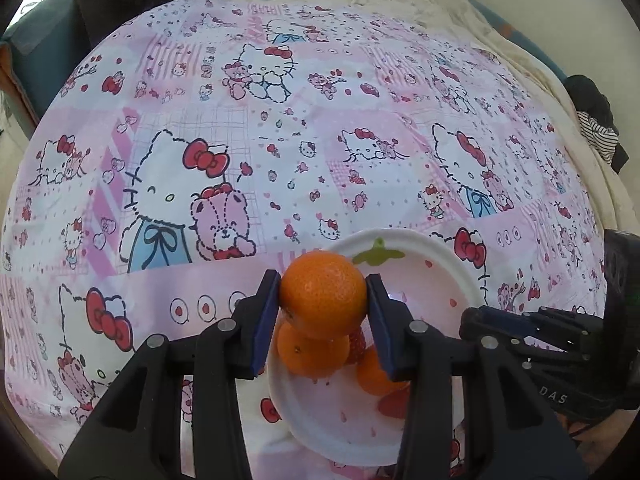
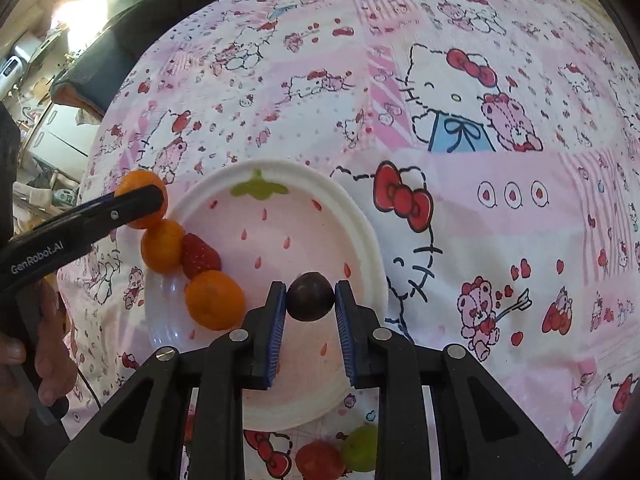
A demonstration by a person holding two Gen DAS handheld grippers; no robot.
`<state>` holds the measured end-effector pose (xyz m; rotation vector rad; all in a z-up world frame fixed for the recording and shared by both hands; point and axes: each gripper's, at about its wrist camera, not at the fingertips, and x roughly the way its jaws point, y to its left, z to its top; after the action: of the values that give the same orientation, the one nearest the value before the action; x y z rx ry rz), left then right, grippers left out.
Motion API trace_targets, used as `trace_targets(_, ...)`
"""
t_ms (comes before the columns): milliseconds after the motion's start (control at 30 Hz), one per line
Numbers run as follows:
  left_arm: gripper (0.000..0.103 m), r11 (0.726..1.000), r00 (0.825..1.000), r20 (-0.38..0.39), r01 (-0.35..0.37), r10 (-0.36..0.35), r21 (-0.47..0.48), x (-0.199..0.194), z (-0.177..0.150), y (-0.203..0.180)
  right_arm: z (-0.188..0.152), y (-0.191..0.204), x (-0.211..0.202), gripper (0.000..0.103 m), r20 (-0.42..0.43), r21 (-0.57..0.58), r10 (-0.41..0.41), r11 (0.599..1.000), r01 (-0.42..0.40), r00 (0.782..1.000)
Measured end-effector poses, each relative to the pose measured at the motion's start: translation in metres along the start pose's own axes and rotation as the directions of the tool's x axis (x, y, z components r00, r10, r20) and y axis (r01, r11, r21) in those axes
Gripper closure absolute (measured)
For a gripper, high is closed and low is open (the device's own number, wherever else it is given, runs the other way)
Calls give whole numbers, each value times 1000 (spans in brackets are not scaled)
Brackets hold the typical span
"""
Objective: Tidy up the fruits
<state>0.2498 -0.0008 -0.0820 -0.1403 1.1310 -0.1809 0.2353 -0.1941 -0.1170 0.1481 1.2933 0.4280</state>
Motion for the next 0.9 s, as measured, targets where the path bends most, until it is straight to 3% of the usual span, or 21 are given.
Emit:
trace_targets(200,60,1000,1000,4,-12,12,23,0,-2,-6,0,-6,0,76,-7,31,25,999,-25,1000)
trace_targets(333,26,998,999,9,51,-52,39,-4,-4,-14,0,-7,1,73,-19,44,50,998,-49,999)
trace_targets(400,25,997,999,11,51,-51,52,-5,-4,-18,1,-7,-1,68,-19,45,56,997,-55,998)
trace_targets(467,25,998,999,12,42,-43,57,-6,-5,-19,2,-8,-7,42,3,46,56,997,-56,998)
trace_targets(533,25,998,999,11,49,-49,44,-7,-4,-16,2,-12,-18,34,38,52,49,997,-51,998)
trace_targets(900,25,999,1000,8,3,-3,-53,-16,-12,0,-2,-20,-53,33,116,102,58,992,-70,992)
